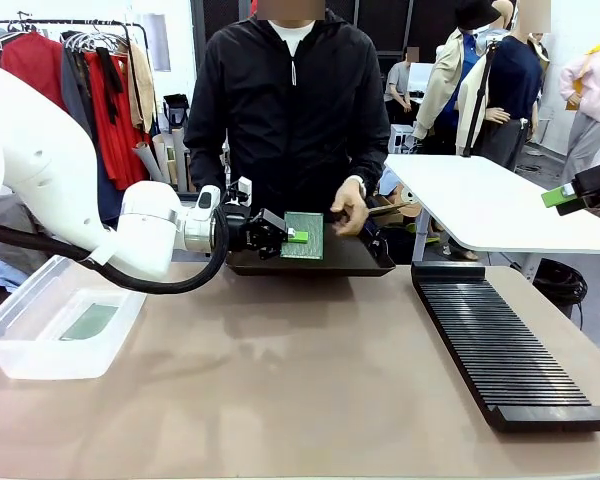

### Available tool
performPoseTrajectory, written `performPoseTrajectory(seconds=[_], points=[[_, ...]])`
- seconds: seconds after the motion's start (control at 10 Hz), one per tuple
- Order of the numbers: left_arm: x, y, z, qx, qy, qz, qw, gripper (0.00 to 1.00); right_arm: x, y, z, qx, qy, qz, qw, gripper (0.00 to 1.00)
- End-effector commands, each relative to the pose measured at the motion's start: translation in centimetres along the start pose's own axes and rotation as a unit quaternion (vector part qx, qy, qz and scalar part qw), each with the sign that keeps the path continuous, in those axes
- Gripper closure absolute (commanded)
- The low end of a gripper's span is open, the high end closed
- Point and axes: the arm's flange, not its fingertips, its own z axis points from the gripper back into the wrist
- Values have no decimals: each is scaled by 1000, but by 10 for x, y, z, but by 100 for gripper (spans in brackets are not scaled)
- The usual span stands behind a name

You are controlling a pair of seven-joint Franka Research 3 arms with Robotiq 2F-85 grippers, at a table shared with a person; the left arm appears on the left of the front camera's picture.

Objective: Sort PCBs into racks and boxes based on the side picked up.
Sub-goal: If the short side of the Blank PCB is picked up, insert it into the PCB Rack ; if the long side is picked up, place it in the Organizing box.

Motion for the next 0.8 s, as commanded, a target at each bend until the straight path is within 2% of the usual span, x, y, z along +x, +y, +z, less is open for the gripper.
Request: performPoseTrajectory(seconds=[0.0, 0.7], points=[[0, -1, -1, -2, -4, -7, 1000, 100, 0, 0, -1, -1, -8, 2, 1000, 0], [0, 0, 0, 0, 0, 0, 1000, 100, 0, 0, -1, -1, -8, 2, 1000, 0]])
